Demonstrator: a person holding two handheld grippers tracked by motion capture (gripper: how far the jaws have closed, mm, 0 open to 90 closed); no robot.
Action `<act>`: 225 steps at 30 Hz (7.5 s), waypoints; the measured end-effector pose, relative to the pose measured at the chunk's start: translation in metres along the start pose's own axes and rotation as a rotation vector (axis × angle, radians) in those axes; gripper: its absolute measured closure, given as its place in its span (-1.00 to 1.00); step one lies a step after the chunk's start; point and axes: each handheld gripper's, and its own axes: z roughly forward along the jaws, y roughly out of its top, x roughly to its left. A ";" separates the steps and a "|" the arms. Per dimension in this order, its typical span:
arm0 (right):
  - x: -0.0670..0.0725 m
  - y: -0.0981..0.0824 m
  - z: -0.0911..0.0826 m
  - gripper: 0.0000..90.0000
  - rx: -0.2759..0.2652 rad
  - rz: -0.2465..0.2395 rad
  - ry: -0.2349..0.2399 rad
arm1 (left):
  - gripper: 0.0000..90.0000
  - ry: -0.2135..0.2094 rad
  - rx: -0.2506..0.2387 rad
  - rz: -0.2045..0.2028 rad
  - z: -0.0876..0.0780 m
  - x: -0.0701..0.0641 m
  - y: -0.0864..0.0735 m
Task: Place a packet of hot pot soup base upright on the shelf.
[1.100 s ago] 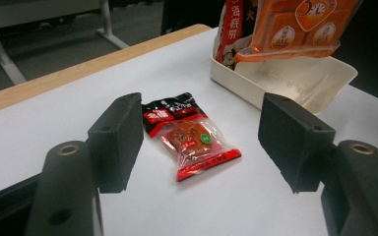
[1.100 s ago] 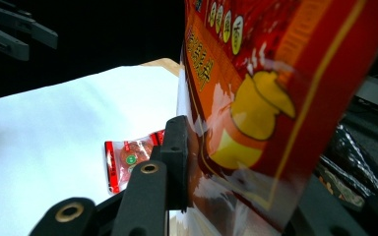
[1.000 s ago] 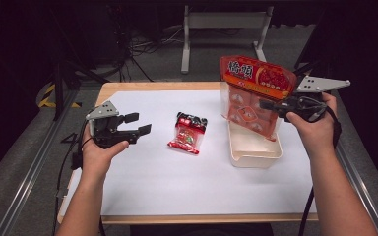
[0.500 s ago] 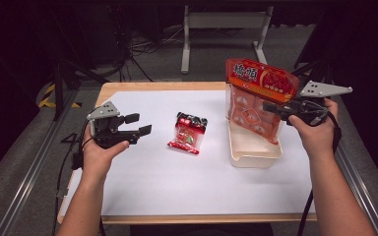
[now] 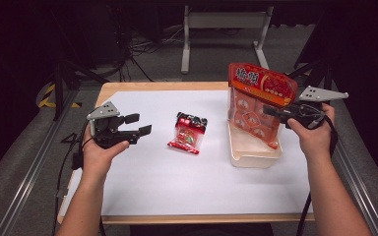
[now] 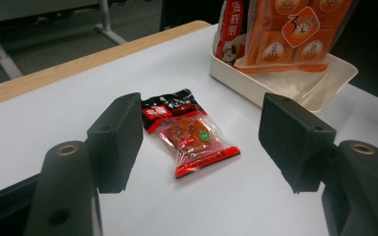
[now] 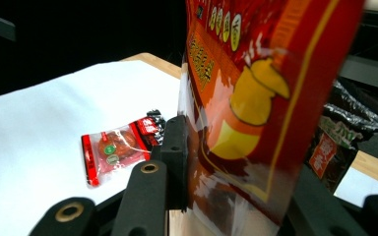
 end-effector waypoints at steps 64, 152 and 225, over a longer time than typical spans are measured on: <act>-0.009 -0.067 0.010 -0.15 0.029 0.116 -0.066 | -0.28 -0.010 0.049 0.011 0.019 0.003 -0.003; 0.074 -0.078 -0.037 -0.52 0.044 -0.111 -0.011 | -0.34 -0.022 0.154 -0.092 0.141 0.022 -0.046; 0.081 -0.079 -0.022 -0.11 0.135 -0.103 0.076 | 0.98 0.025 0.221 0.004 0.142 0.005 -0.056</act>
